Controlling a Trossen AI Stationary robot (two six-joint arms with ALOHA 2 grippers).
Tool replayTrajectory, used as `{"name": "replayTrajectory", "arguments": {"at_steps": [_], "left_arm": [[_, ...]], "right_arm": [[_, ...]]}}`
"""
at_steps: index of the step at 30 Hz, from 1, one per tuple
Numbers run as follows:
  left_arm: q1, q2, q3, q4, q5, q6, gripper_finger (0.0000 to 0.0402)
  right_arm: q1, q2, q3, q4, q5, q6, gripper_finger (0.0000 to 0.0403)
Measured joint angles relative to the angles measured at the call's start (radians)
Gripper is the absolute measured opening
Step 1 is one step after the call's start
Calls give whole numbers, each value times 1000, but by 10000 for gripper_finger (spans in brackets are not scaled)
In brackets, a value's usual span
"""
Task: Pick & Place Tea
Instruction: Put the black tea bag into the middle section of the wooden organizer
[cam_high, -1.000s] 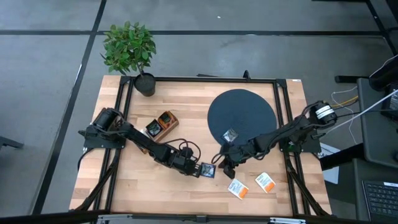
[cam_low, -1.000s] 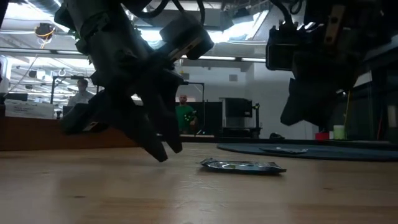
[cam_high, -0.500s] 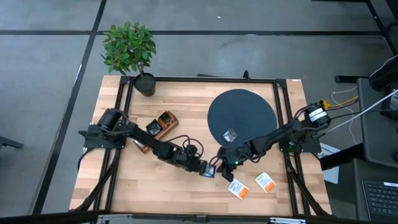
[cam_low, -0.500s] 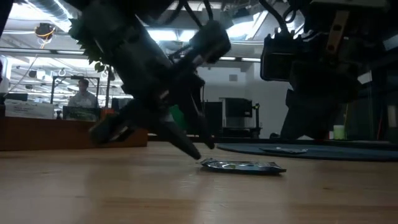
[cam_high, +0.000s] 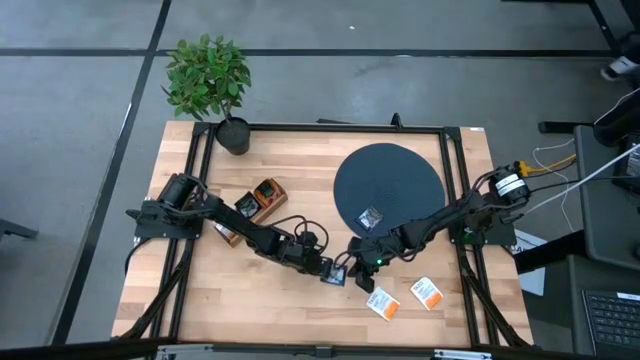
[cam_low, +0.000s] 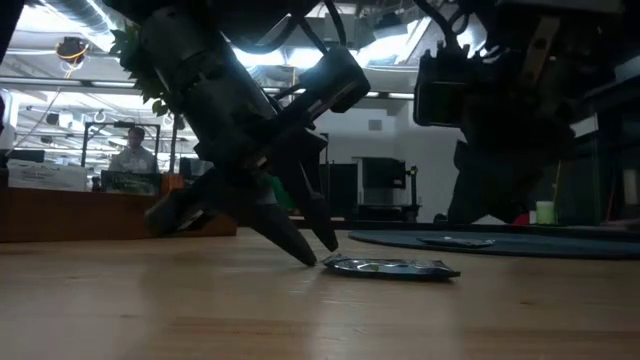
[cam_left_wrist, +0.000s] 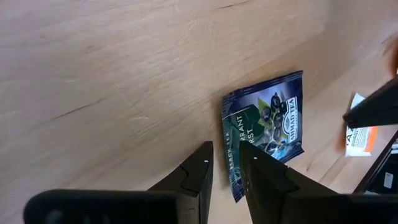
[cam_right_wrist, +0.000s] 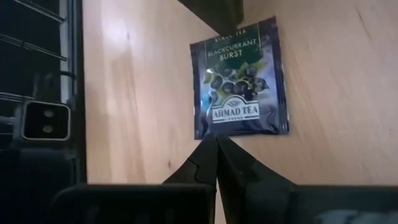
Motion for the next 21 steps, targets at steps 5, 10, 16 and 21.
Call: {"name": "replayTrajectory", "arguments": {"at_steps": [5,10,16,21], "left_arm": [[0,0,0,0,1,0,75],[0,0,0,1,13,0,75],[0,0,0,0,20,0,75],[0,0,0,-2,21,0,75]], "right_arm": [[0,34,0,-1,-1,-8,9],[-4,68,0,9,-1,-8,9],[-18,99,18,19,-7,-11,9],[-22,146,79,12,-13,-48,9]]}}
